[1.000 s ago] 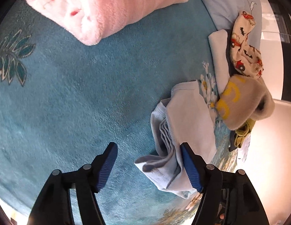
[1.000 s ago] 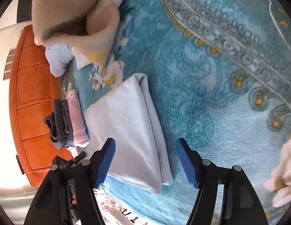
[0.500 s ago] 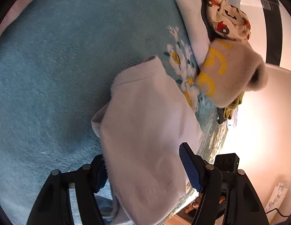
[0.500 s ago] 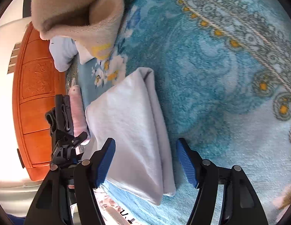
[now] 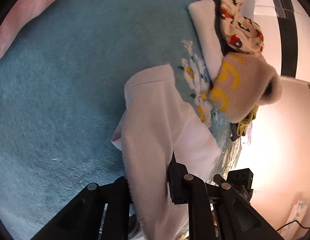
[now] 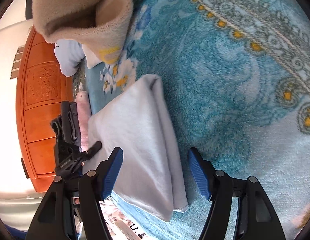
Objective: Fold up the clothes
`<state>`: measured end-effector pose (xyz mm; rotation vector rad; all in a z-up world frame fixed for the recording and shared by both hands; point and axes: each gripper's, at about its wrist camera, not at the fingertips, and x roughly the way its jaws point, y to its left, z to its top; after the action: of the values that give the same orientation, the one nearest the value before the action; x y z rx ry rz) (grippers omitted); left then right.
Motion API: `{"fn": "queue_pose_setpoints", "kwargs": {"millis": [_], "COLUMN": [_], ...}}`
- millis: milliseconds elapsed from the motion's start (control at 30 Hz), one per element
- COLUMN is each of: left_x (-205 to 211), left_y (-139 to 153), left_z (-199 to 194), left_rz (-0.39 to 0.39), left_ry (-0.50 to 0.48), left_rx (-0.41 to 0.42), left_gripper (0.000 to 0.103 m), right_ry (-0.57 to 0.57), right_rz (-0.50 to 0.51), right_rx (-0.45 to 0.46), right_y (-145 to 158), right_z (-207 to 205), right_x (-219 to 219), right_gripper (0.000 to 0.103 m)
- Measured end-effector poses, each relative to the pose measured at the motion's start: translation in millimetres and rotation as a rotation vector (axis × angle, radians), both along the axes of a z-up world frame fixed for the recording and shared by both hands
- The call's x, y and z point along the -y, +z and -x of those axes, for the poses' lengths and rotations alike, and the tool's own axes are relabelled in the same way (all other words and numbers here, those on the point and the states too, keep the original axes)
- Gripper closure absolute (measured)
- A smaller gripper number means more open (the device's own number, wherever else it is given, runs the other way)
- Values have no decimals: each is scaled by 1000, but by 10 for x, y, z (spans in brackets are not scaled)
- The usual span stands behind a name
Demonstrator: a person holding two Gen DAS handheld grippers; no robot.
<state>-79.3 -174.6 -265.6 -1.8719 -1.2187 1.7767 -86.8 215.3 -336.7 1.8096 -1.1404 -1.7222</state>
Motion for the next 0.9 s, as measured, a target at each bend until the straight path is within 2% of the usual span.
{"fn": "queue_pose_setpoints", "kwargs": {"millis": [167,267,367,467,500,533,567,667,700,800,900], "left_x": [36,33,15,-26,-49,-80,-116,-310,-368,-465,-471], "left_y": [-89,-124,-135,-108,-89,-62,-29,176,264,560,853], "left_z": [-19,10,18,26,34,44,57,111,123,126,34], "left_rz": [-30,-35,-36,-45,-49,-46,-27,87,114,115,82], "left_ry": [22,22,40,73,83,80,62,-66,-105,-162,-153], "left_rx": [27,46,65,85,91,94,95,40,13,-47,-76], "left_gripper": [86,83,78,61,51,43,43,49,60,75,77], "right_ry": [52,109,86,47,34,23,14,3,6,13,13], "right_rz": [87,86,83,80,68,46,33,7,-3,-17,-17], "right_rx": [-26,-45,-4,49,66,80,91,107,105,95,74], "right_y": [-44,-55,-87,-124,-129,-121,-106,-8,42,211,468], "right_z": [92,166,143,101,88,75,66,54,51,46,-3], "right_x": [183,309,273,206,193,191,199,243,258,267,210], "right_gripper": [32,32,35,49,56,59,62,73,81,90,91]}}
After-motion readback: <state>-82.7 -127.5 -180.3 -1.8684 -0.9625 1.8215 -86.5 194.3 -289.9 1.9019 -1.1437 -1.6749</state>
